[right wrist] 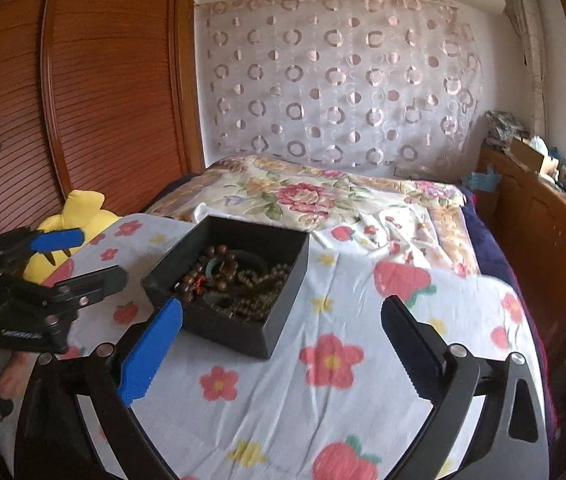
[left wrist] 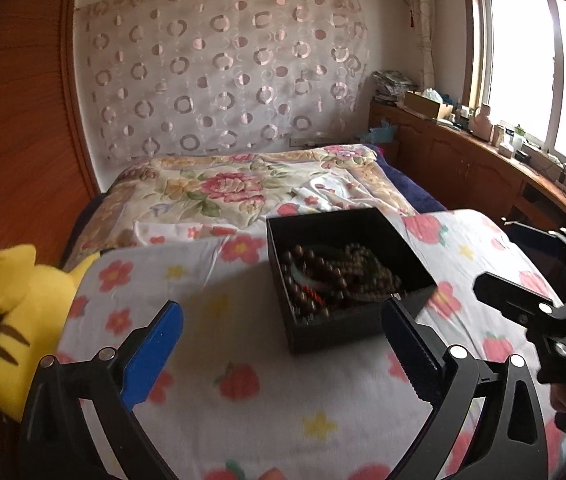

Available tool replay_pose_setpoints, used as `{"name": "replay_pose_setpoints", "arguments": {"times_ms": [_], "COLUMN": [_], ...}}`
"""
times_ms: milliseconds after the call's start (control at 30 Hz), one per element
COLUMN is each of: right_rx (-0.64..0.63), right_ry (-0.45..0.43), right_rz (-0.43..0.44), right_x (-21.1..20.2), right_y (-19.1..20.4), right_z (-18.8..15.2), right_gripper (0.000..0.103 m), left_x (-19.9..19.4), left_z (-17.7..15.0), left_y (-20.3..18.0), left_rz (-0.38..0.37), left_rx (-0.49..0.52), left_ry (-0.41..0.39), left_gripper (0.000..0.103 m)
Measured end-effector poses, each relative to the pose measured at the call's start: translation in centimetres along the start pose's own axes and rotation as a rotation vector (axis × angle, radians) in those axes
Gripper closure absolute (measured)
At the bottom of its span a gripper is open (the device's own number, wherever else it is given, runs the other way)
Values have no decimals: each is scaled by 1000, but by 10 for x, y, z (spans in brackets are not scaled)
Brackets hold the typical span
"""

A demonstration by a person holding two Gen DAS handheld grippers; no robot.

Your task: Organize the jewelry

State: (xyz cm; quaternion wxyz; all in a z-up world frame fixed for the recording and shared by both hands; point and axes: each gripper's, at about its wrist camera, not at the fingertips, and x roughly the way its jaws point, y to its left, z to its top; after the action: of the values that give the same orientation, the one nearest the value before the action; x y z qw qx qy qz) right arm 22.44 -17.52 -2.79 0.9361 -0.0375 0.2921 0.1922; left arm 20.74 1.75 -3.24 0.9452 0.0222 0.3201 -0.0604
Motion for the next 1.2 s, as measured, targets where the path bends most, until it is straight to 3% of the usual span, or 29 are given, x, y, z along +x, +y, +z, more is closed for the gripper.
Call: {"name": "replay_pose_setpoints", "arguments": {"times_ms": [333,533,833,1200], "right_rx": [63,83,75,75], "right_ry": [-22,-95,-163,-204], "right_rz": [-65,-62,-81,-91], "right_x": [-36,-90,-140,-157], "right_y": [17,26,39,44], "right_z": [-38,-55,-61,-60], "right_gripper": [3,3,3,3], "left_x": [-53,-90,-125,-147], "left_z": [-40,-57,-67,-70], "left_y": [-6,-13,-16,-23], "left_rz": [43,38,41,31], "left_rx": [-12,-14,-32,-32], "left_ry": [-22,-59,-85,-136], "left_gripper": [8,8,8,8]}}
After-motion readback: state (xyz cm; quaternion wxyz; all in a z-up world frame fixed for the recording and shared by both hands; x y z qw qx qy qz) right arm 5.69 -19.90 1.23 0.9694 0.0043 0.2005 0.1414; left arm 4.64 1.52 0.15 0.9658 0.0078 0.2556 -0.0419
